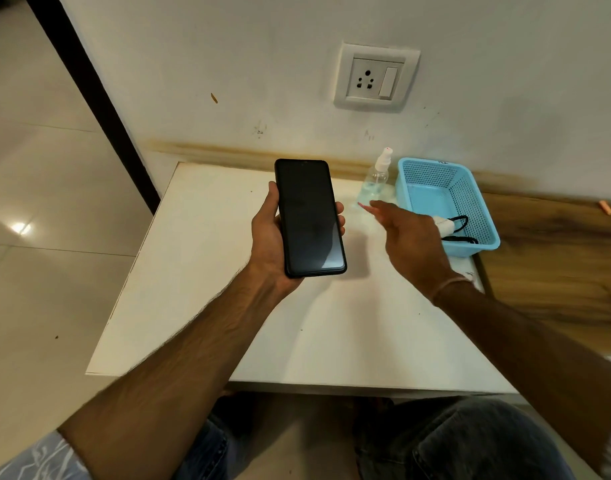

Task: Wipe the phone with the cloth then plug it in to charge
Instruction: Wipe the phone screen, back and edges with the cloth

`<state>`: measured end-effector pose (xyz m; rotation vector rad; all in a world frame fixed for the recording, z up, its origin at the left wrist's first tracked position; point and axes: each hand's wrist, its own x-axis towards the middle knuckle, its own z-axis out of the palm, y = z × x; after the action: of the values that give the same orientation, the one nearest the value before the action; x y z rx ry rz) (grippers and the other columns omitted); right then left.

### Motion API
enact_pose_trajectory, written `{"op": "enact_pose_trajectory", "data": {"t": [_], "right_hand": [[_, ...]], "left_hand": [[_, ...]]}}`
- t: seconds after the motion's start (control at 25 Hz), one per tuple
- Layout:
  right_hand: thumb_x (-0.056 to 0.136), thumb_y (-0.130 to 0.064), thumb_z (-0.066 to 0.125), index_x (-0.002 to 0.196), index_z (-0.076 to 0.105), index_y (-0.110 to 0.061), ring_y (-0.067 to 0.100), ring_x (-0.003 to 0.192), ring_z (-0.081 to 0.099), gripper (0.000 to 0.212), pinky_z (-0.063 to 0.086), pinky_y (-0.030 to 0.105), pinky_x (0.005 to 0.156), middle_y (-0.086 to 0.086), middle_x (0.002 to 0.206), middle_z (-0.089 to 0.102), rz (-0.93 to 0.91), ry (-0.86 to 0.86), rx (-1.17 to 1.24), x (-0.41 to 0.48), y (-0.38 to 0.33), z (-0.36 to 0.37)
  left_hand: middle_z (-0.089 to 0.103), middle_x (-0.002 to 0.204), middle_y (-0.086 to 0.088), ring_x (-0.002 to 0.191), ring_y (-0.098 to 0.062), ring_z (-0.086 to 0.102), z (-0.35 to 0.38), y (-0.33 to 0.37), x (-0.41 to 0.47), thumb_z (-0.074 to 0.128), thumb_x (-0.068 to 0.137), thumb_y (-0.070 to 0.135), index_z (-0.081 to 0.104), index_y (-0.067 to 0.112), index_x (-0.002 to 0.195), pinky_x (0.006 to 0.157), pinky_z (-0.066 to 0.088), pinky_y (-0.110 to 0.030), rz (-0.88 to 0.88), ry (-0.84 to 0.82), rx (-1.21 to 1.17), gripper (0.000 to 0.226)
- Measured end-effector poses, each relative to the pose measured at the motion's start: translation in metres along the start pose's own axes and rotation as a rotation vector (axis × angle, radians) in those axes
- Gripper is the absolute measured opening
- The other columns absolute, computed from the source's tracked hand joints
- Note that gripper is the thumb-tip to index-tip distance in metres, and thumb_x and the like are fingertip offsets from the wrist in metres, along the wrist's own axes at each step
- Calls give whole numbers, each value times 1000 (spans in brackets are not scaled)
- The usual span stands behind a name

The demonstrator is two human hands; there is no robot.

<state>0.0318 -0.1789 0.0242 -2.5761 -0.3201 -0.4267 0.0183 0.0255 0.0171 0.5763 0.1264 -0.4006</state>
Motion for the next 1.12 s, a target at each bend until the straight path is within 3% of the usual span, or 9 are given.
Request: {"op": "enact_pose_trajectory", "data": {"t": [0.16,0.44,0.56,0.68,0.76,0.84,0.96,1.04,1.12], "right_hand": [[97,-6,47,143,41,-20,24,136,41,48,32,38,113,5,147,44,-92,-324,-274,0,14,36],[100,-17,45,149,28,-18,25,142,29,52,29,39,115,4,156,28,-42,-573,-314,-11,24,48],[98,-23,51,125,55,-15,24,116,56,29,43,34,100,7,127,60,42,-276,-30,-12,-1,29],[99,-35,46,97,65,-15,17,84,67,28,57,32,75,3,93,71,370,-46,528,-20,-44,15],[101,-36,41,95,65,-11,18,82,70,35,58,28,65,6,95,70,552,-65,808,-24,-70,10],[101,-34,40,91,68,-17,13,82,71,34,55,20,62,1,93,72,677,-53,1057,-26,-89,4],[100,-29,42,94,69,-26,11,90,70,28,55,20,70,-6,96,73,649,-10,1231,-31,-103,-4],[98,-29,44,111,65,-25,12,97,69,25,55,21,73,-4,108,70,635,18,1316,-34,-106,-6],[92,-35,47,122,60,-22,14,102,67,35,55,22,76,-3,116,68,638,28,1381,-37,-107,-8]], "left_hand": [[62,120,-25,98,-34,64,1,-2,-1,40,96,68,58,3,137,93,53,-42,0,16,-4,78],[62,125,-25,97,-34,66,0,-2,-3,36,98,67,63,7,134,91,54,-42,16,83,56,75],[67,120,-23,93,-31,70,1,-2,-4,35,98,67,70,10,125,84,58,-40,18,82,70,72],[65,126,-23,103,-33,67,3,-3,-7,33,97,69,67,9,129,93,57,-46,7,46,109,76],[62,133,-23,112,-37,62,6,-4,-9,32,96,71,63,9,134,105,47,-56,-8,23,121,79],[66,127,-21,107,-35,65,9,-3,-11,31,96,71,65,10,132,101,50,-53,22,6,121,78],[67,124,-20,107,-34,67,17,-2,-16,31,97,70,65,10,132,96,55,-47,30,-43,144,77],[68,122,-20,108,-34,66,21,-2,-19,32,97,70,64,10,132,100,51,-49,34,-63,145,77],[68,119,-18,108,-34,65,25,-1,-22,32,97,69,65,10,130,103,48,-50,30,-88,118,76]]}}
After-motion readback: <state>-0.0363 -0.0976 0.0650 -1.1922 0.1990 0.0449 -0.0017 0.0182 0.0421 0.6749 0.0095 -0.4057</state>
